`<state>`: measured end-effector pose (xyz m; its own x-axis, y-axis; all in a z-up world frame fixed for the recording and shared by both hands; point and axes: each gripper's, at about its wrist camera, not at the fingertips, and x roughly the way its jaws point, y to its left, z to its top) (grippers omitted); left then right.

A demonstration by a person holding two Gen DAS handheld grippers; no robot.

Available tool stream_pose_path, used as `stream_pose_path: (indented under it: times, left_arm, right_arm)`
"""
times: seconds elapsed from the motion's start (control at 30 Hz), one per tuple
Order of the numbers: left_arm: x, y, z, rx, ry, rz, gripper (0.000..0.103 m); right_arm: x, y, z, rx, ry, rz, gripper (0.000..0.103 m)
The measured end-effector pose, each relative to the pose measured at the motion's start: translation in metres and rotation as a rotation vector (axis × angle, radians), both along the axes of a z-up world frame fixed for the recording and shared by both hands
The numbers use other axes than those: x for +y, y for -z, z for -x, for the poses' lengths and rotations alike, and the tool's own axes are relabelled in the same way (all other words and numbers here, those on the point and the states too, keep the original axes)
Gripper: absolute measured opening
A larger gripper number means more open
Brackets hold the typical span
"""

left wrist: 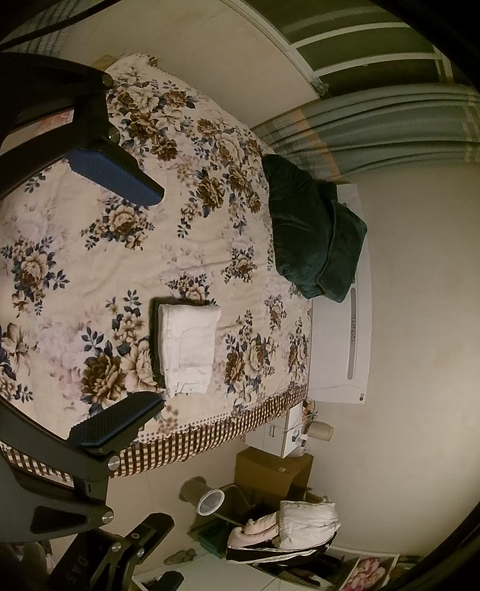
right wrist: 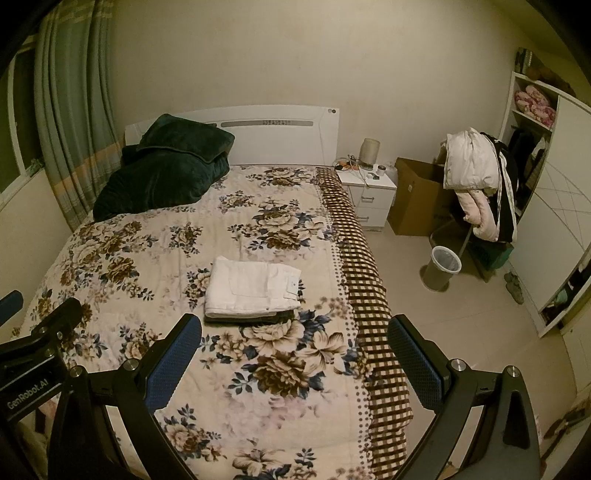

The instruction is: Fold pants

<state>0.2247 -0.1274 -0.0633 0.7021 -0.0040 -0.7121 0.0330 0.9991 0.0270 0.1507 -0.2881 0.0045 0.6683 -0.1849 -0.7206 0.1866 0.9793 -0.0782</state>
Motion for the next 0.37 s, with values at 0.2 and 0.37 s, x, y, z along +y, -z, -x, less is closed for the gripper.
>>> stream_pose_path:
  times: [0.2,0.37]
  left_arm:
    - [-0.0006,0.0013,0.0021,-0.002,-0.006,-0.004,0.103]
    - [0.0025,-0.0050,0.0007,-0.009,-0.008,-0.004,0.103]
  right_arm:
    - [0.0015,-0.0011,-0.0002,-0.001,0.001,-0.002,0.103]
    - [0.0018,-0.0001,0.0014,-0.001,0.001,-0.001,0.103]
